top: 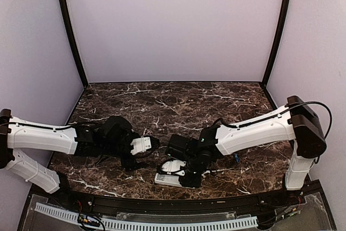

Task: Load the batteries into the remote control
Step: Pick up the remote control without the battery cover from the center of the board.

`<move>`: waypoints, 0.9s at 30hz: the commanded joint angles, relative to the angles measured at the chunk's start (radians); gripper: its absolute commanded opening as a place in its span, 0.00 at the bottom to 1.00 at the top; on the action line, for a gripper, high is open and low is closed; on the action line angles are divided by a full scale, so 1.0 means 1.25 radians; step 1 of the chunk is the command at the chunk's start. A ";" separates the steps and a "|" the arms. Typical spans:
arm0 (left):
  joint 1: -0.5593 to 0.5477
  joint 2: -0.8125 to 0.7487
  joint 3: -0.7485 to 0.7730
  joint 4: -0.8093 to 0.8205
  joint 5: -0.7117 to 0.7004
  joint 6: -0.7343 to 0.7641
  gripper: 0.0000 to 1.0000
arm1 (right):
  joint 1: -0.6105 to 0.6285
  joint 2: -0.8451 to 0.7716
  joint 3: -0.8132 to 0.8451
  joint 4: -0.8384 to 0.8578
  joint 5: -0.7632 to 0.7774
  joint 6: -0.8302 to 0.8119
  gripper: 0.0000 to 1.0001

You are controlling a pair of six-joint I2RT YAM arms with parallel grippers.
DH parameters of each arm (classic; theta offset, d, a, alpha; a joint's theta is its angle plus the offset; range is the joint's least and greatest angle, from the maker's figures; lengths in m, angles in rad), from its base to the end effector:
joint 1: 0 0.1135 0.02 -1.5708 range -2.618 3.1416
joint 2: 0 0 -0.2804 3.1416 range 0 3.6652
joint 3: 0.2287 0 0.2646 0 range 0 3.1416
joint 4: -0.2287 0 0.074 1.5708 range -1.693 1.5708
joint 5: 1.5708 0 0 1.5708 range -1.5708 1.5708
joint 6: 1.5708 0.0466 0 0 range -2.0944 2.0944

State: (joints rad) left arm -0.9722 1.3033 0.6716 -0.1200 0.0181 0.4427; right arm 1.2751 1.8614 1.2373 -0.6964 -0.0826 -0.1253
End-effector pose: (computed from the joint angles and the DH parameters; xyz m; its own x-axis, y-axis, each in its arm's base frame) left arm 0.1556 -0.2296 0.1978 0.0093 0.7464 -0.6654 0.9179 0.2575 0.3018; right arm 0.1054 0.3592 0.1635 -0.1602 -0.9534 -0.2557 -0.9871 0.1529 0.0483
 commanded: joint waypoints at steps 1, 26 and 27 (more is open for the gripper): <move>0.006 0.004 0.017 -0.005 0.010 0.003 0.83 | -0.011 -0.028 0.019 -0.028 -0.014 0.022 0.00; 0.031 -0.127 -0.049 0.326 0.161 -0.401 0.93 | -0.148 -0.244 -0.161 0.370 -0.105 0.197 0.00; 0.035 -0.129 -0.069 0.349 0.156 -0.433 0.94 | -0.155 -0.253 -0.171 0.388 -0.111 0.207 0.00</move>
State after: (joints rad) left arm -0.9562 1.1591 0.6456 0.1352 0.1970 0.1856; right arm 1.1145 1.6154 1.0641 -0.3878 -0.1780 0.0608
